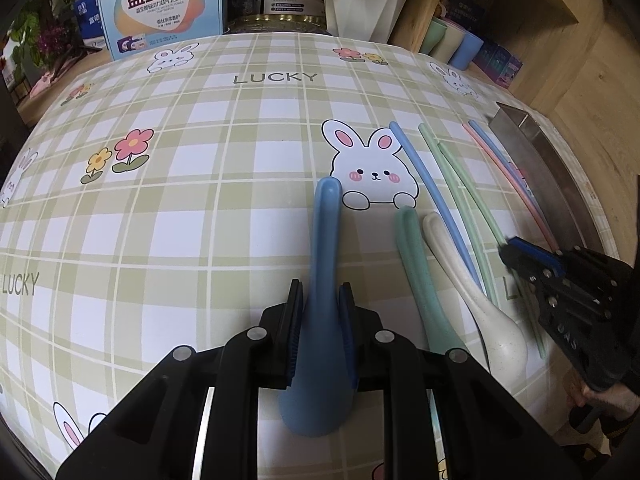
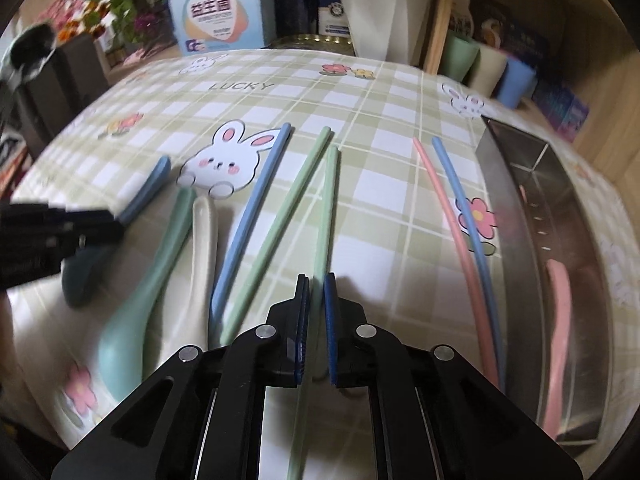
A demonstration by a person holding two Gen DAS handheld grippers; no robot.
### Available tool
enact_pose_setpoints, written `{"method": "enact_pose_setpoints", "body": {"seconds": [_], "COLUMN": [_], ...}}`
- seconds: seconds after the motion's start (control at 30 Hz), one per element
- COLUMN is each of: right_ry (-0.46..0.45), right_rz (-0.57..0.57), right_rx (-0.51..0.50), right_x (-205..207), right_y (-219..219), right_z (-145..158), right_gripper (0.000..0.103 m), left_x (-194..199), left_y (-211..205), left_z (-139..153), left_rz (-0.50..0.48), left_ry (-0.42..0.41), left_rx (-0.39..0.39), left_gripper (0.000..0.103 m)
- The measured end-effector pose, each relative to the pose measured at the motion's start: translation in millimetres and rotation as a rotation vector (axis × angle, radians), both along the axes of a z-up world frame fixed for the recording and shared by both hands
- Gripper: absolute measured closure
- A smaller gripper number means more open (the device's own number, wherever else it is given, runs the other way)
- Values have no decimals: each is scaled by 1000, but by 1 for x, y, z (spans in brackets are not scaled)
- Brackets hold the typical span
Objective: Organize utensils
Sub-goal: 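Hold the blue spoon in the left gripper and green chopstick in the right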
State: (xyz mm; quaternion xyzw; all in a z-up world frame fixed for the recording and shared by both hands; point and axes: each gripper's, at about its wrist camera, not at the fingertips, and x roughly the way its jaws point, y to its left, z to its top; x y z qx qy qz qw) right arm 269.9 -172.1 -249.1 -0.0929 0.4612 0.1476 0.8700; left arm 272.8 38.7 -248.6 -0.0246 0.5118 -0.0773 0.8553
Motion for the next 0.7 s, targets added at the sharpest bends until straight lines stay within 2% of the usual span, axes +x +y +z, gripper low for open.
{"method": "enact_pose_setpoints", "body": {"seconds": [0.57,0.7], "right_ry": [-7,8], "right_rz": [-37,-42], "right_rx": [25,60], "right_x": [-3,-1], "right_y": [-3,-7], "right_z": [-1,-1], "right_gripper": [94,95], "left_x": [-1,-1], "left_y": [-6,-7], "left_z": [0,0], "left_rz": [-12,-15], "left_ry": [-15,-17], "left_rx": [48,54], "left_gripper": [84,84]}}
